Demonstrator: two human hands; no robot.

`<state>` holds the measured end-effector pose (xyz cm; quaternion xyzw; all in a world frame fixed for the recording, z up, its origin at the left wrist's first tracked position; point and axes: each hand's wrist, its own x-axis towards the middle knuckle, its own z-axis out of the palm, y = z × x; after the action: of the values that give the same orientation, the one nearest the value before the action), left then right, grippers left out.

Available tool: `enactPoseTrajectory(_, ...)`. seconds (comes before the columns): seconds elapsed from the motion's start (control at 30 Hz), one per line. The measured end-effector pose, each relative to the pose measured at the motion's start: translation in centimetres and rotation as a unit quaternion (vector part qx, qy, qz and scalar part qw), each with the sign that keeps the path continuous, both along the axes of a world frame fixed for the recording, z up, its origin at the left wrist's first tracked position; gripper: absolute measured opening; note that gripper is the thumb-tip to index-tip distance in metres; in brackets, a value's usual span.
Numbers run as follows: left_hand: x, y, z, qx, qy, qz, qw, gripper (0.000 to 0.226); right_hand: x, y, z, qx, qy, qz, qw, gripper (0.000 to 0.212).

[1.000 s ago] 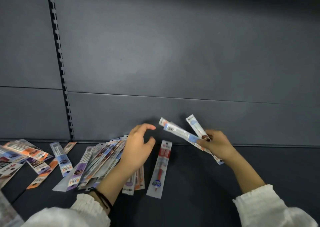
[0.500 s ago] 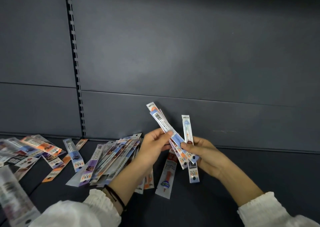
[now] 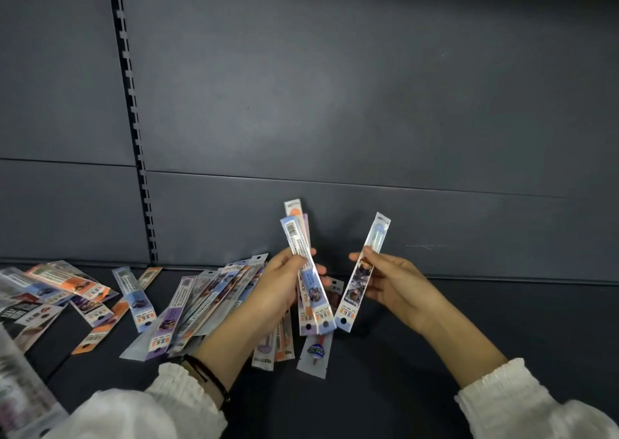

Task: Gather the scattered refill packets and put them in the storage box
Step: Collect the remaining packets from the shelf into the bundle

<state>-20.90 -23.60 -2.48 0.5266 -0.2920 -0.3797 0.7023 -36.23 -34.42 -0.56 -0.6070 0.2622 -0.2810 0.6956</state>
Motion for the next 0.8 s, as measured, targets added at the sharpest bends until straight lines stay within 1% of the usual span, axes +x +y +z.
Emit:
enactPoseTrajectory(0.07,-0.3,0.0,0.0,0.023,-0.033,-0.040,0.998,0.025,-0.2,-0.1,0.2,-0.009,0.003,-0.002,1.000,0.025)
enactPoseTrajectory(0.13,-1.0,0.0,0.2,0.029,-0.044,-0.094,0.994,0.026,-0.1,0.1,0.1,-0.025,0.000,-0.005,1.000,0.025)
enactPoseTrajectory(0.23,-2.0,0.2,0.4,0.020,-0.043,-0.145,0.988,0.024,0.1,0.9,-0.2,-0.115,0.018,-0.039,0.992,0.021)
enactPoseTrajectory(0.3,-2.2,0.3,0.4,0.010,-0.042,-0.166,0.985,0.025,0.2,1.3,-0.3,-0.159,0.008,-0.067,0.985,0.018)
enactPoseTrajectory(0.4,-2.2,0.4,0.4,-0.005,-0.029,-0.195,0.980,0.029,0.3,1.4,-0.4,-0.229,-0.023,-0.080,0.970,0.016)
enactPoseTrajectory(0.57,-2.9,0.3,0.3,-0.030,0.000,-0.228,0.973,0.032,0.7,1.4,-1.0,-0.306,0.003,-0.108,0.946,0.022)
enactPoseTrajectory(0.63,-3.0,0.3,0.2,-0.045,0.013,-0.240,0.970,0.034,0.7,1.3,-1.1,-0.316,0.016,-0.123,0.941,0.023)
enactPoseTrajectory(0.7,-3.0,0.4,0.1,-0.039,0.009,-0.233,0.972,0.034,0.7,1.2,-1.0,-0.318,0.029,-0.126,0.939,0.027)
enactPoseTrajectory(0.73,-2.9,0.4,0.1,-0.035,0.004,-0.234,0.972,0.034,0.7,1.2,-0.9,-0.303,0.025,-0.118,0.945,0.028)
enactPoseTrajectory(0.8,-2.6,0.6,0.3,-0.034,-0.004,-0.260,0.965,0.034,0.7,1.4,-0.5,-0.226,-0.004,-0.100,0.969,0.027)
